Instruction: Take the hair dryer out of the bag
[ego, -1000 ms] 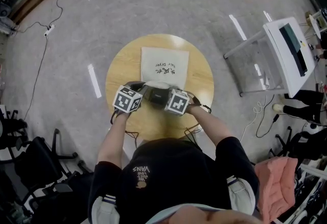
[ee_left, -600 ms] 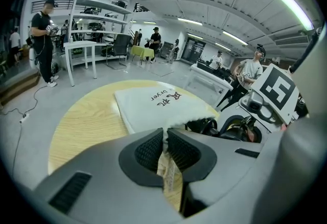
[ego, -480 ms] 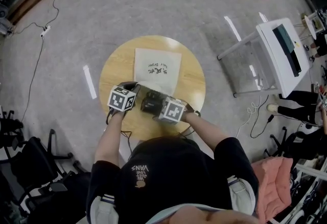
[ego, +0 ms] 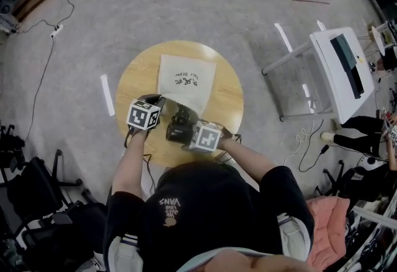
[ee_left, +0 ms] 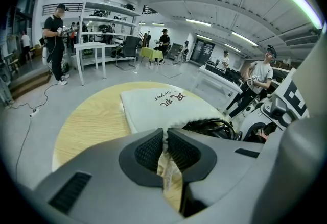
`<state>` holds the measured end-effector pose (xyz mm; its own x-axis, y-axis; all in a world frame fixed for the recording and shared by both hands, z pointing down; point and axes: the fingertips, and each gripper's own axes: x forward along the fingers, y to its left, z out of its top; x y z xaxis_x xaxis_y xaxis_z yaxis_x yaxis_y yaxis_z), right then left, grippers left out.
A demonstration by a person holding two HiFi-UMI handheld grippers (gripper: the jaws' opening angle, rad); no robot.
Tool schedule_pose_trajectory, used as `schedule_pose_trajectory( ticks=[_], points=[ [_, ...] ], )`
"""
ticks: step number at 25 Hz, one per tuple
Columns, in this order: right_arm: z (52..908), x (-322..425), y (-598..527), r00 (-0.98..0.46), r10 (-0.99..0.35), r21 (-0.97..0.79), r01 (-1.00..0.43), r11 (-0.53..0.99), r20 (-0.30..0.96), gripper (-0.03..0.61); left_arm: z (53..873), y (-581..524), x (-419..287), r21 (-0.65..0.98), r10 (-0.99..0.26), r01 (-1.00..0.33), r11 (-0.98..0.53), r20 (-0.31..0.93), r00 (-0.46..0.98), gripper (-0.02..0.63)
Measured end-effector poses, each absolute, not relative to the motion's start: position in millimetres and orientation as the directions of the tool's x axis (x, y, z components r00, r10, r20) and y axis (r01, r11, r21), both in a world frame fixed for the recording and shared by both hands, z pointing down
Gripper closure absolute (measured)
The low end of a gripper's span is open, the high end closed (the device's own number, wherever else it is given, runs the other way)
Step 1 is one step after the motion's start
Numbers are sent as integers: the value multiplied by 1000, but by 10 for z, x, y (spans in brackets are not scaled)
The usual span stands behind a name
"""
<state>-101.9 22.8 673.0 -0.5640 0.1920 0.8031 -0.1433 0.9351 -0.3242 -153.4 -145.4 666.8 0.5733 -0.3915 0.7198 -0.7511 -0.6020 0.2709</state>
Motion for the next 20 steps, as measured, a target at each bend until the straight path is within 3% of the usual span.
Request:
schedule_pose_trajectory(
  ticks=[20],
  points=[
    [6479, -776, 628, -573, 330, -371, 49, 927, 750, 225, 6680, -1503, -1525, 268, -469, -837, -476, 728, 500, 575]
  ],
)
